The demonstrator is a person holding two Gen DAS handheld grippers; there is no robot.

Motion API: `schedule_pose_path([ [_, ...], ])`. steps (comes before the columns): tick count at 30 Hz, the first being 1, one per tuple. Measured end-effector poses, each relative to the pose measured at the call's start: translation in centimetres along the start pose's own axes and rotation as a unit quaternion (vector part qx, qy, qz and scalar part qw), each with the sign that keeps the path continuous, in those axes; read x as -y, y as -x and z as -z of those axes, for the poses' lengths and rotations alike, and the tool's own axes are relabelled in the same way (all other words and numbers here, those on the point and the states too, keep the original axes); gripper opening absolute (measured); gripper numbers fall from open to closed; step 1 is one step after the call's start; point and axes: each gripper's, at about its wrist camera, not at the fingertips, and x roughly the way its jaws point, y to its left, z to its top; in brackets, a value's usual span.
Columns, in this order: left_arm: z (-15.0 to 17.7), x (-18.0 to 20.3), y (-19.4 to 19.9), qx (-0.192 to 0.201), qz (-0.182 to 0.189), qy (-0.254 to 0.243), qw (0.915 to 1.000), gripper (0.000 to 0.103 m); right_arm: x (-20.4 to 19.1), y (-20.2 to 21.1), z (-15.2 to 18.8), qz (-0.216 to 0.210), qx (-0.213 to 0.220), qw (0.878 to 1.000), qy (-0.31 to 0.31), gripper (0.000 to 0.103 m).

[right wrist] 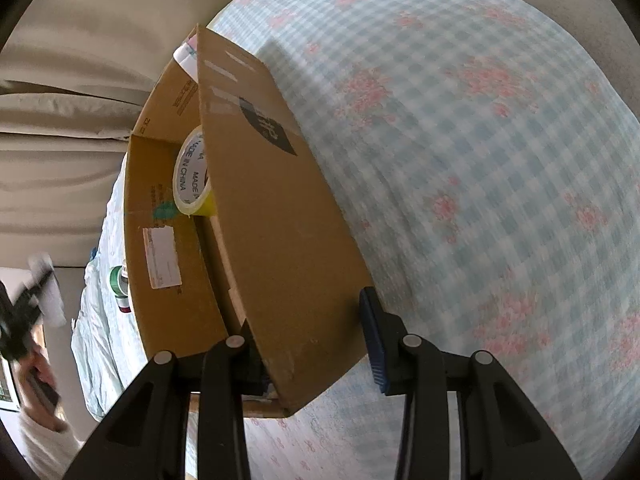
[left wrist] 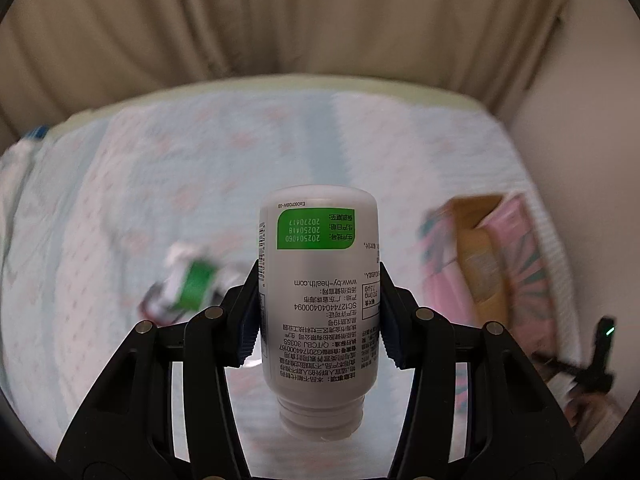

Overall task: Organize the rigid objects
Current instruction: 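Carry the pill bottle with the left gripper into the box and release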

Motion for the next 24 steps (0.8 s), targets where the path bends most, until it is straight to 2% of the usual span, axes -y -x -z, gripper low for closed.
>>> schedule_pose_path([
  [7,-4.0,12.7,-2.2,0.01,0.065,-0.04,0.997,0.046,-0.1,-0.1,-0.2,-0.002,-0.009,1.0,0.008,0.035],
  [10,-4.6,17.9,-4.3,0.0,0.09,-0.055,0.9944,0.046,-0.2,-0.2,-0.3,-0.002,-0.013,1.0,0.012,0.035],
  [13,-4.8,21.6,-6.8,-0.019,0.106,-0.058,0.9925,0.046,-0.2,-0.2,-0.4,-0.003,-0.015,1.0,0.017,0.035],
  [16,-4.4,23.7,-9.2,-0.037,0.11,-0.058,0.9916,0.046,-0.2,-0.3,-0.5,-0.003,-0.017,1.0,0.018,0.035],
  [19,-3.5,25.4,-12.5,-0.059,0.098,-0.072,0.9909,0.046,-0.2,-0.3,-0.6,-0.002,-0.019,1.0,0.02,0.035],
  [24,-1.0,25.4,-17.0,-0.103,0.077,-0.074,0.989,0.046,-0.2,-0.3,-0.6,-0.002,-0.02,1.0,0.022,0.035],
])
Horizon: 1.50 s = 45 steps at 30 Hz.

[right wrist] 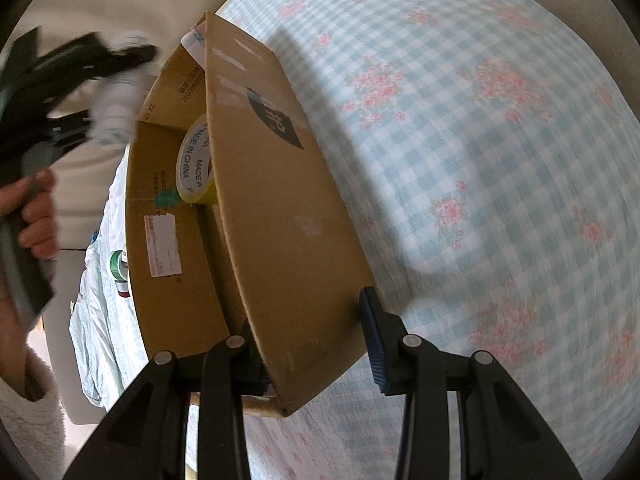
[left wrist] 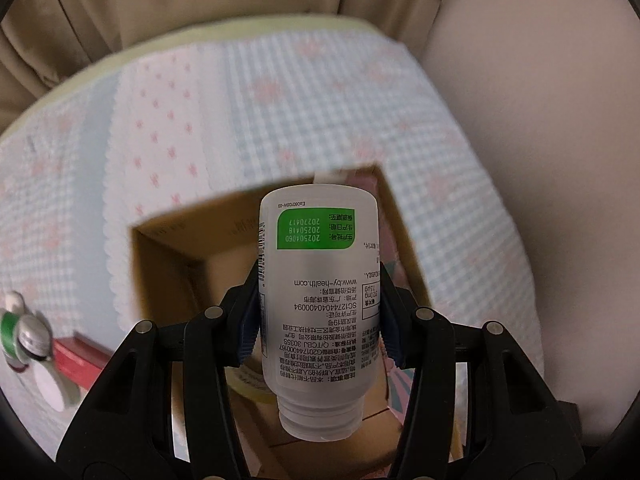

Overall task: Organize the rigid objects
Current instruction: 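Carry the pill bottle with the left gripper into the box and release, then move the left gripper back and grasp the white round jar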

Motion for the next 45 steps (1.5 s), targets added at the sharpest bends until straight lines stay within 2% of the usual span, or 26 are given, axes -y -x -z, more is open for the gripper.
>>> schedule_pose_path([
  [4,1.0,0.6,-2.4,-0.031,-0.006,0.001,0.9995,0.046,0.0,-0.1,-0.1,0.0,-0.002,1.0,0.001,0.035],
  [8,1.8,1.7,-2.9,-0.052,-0.01,-0.01,0.9986,0.047,0.0,-0.1,-0.1,-0.001,-0.002,1.0,0.002,0.035],
  [9,1.9,2.1,-2.5,-0.048,-0.016,-0.017,0.9986,0.059,0.0,0.0,-0.2,-0.001,-0.002,1.0,0.004,0.035],
  [10,1.9,2.4,-1.9,-0.041,-0.026,-0.025,0.9985,0.077,0.0,0.0,-0.2,-0.001,-0.003,1.0,0.005,0.035],
  [11,2.0,2.7,-1.6,-0.037,-0.031,-0.031,0.9984,0.101,0.1,-0.1,-0.1,0.0,-0.003,1.0,0.005,0.034],
  [12,2.0,2.8,-1.3,-0.031,-0.032,-0.035,0.9984,0.103,0.0,-0.1,-0.1,0.0,-0.003,1.0,0.005,0.034],
  [16,2.1,2.5,-0.4,-0.028,-0.029,-0.043,0.9983,0.103,0.1,0.0,-0.1,0.002,-0.002,1.0,0.004,0.033],
  [25,3.3,-0.2,2.7,-0.016,-0.019,-0.012,0.9996,0.103,0.0,-0.1,-0.2,0.004,-0.004,1.0,0.007,0.033],
  [34,3.7,-3.0,7.7,0.01,-0.02,-0.002,0.9998,0.103,0.1,-0.1,-0.2,0.002,-0.006,1.0,0.008,0.033],
  [40,4.2,-5.9,13.8,0.044,-0.023,0.002,0.9988,0.103,0.1,-0.1,-0.2,0.001,-0.008,1.0,0.013,0.033],
  [45,7.2,-11.0,20.4,0.108,-0.043,0.029,0.9928,0.103,-0.3,-0.3,-0.2,0.01,-0.011,1.0,0.019,0.033],
])
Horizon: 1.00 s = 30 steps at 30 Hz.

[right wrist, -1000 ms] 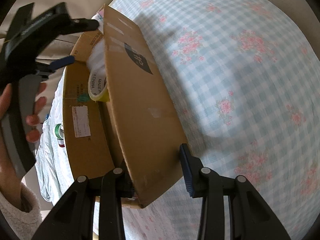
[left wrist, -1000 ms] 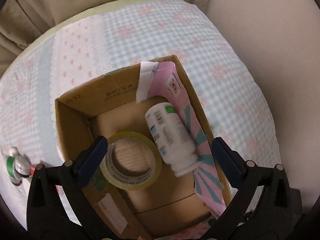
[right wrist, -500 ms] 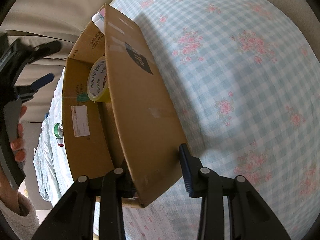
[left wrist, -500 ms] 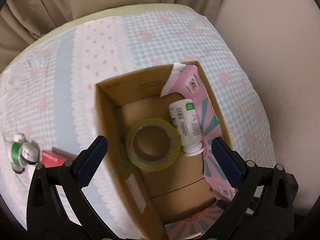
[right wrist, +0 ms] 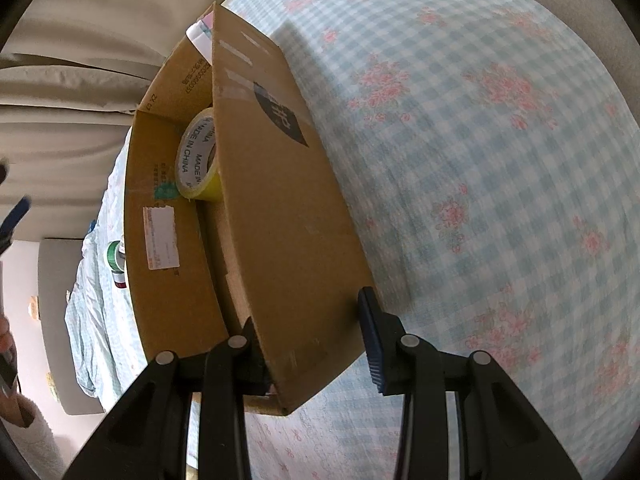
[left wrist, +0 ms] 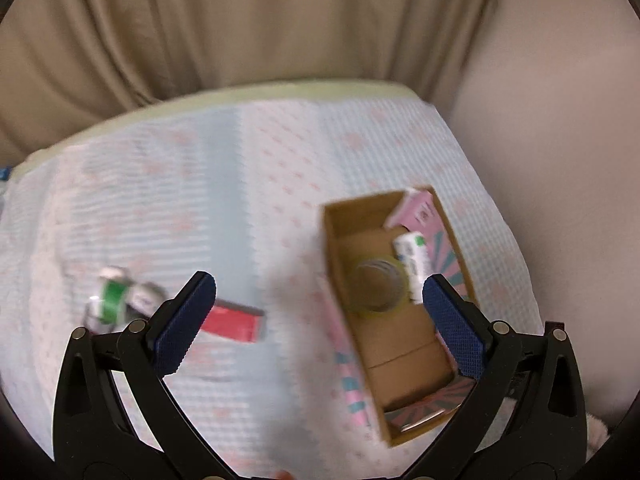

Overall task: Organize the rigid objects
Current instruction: 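Move the left gripper back and grasp the white round jar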

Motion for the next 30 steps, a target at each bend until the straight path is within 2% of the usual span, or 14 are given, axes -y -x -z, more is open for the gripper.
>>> schedule_pose_path([
  [3,1.8,-4.1,2.1,0.021,-0.026,0.012,0.9994,0.103,-0.4,-0.2,-0.1,0.006,-0.001,1.0,0.002,0.032],
  [7,5.0,-9.6,2.5,0.032,-0.059,0.035,0.9971,0.103,-0.7,-0.3,-0.1,0.009,0.001,1.0,-0.002,0.032],
  [11,9.1,-14.2,0.5,0.022,-0.086,0.054,0.9946,0.103,-0.6,-0.4,0.0,0.007,0.006,1.0,-0.007,0.032],
  [14,12.6,-16.8,-2.5,0.009,-0.1,0.053,0.9936,0.103,-0.4,-0.4,0.0,0.004,0.007,1.0,-0.008,0.032],
  [17,15.4,-18.2,-6.7,-0.009,-0.089,0.055,0.9945,0.103,-0.4,-0.3,0.0,0.008,0.005,1.0,-0.005,0.032],
  [20,17.2,-19.5,-10.0,-0.01,-0.08,0.066,0.9946,0.103,-0.4,-0.2,-0.1,0.013,0.004,1.0,-0.006,0.032],
  [24,17.8,-20.5,-12.7,0.015,-0.077,0.071,0.9944,0.103,-0.3,-0.2,0.0,0.012,0.003,1.0,-0.005,0.032],
  [30,17.5,-20.6,-15.6,0.032,-0.083,0.05,0.9947,0.103,-0.5,-0.3,-0.2,0.014,0.003,1.0,-0.004,0.032],
])
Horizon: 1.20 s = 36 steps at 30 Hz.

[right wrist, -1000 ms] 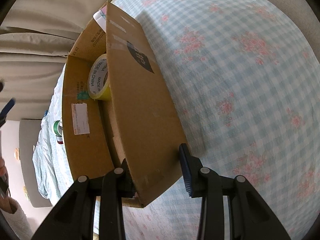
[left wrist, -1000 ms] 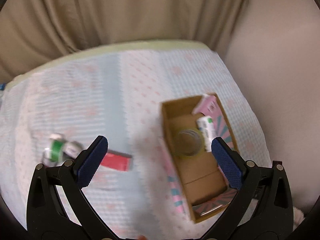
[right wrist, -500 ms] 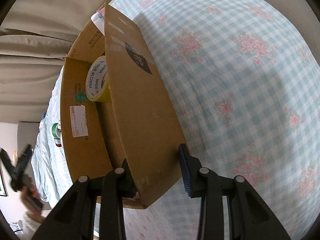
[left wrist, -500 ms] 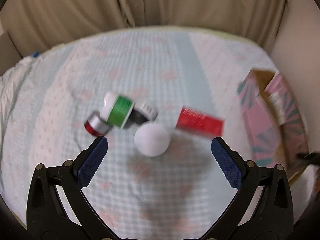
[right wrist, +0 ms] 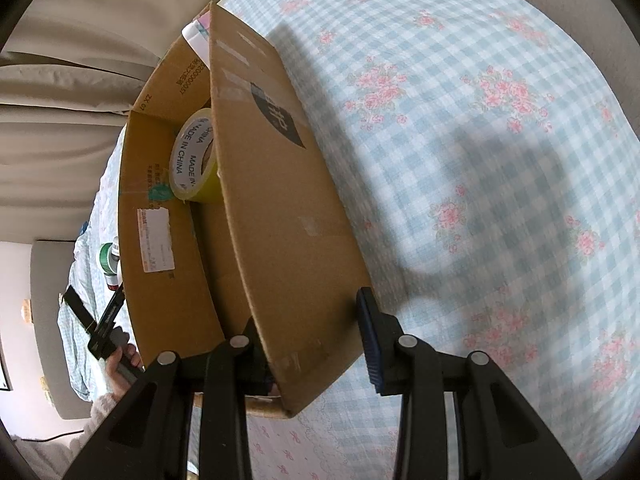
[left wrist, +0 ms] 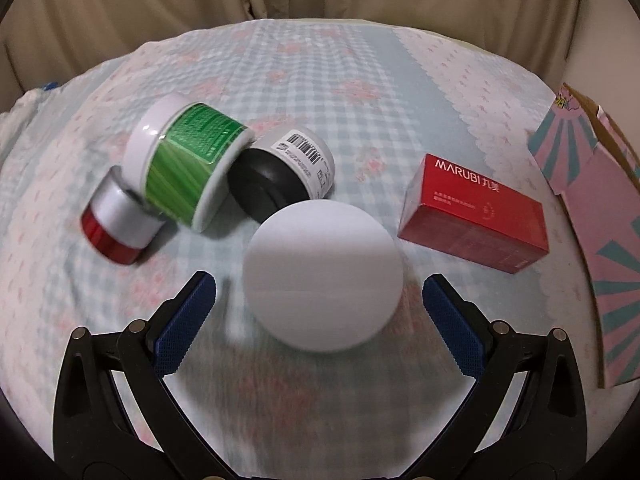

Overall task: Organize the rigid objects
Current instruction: 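Move the left gripper back and grasp the white round jar, then carry the white jar with the left gripper into the box and release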

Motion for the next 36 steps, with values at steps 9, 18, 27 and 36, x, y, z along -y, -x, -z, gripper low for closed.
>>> schedule_pose_path([
  [9,-0.1,-0.2,-2.0,-0.005,0.002,-0.022,0.9997,0.068,0.1,0.0,0.2,-0.002,0.008,1.0,-0.005,0.032],
  [18,-0.1,-0.2,-1.7,-0.006,0.001,-0.019,0.9998,0.068,0.3,0.2,0.4,-0.002,0.012,1.0,-0.009,0.032],
  [27,-1.2,0.0,2.0,0.002,-0.001,-0.015,0.9999,0.068,0.4,0.3,0.5,-0.002,0.013,1.0,-0.014,0.032],
  [36,-5.3,3.5,9.5,0.012,0.004,-0.027,0.9996,0.068,0.7,0.5,0.5,-0.004,0.011,1.0,-0.017,0.032],
])
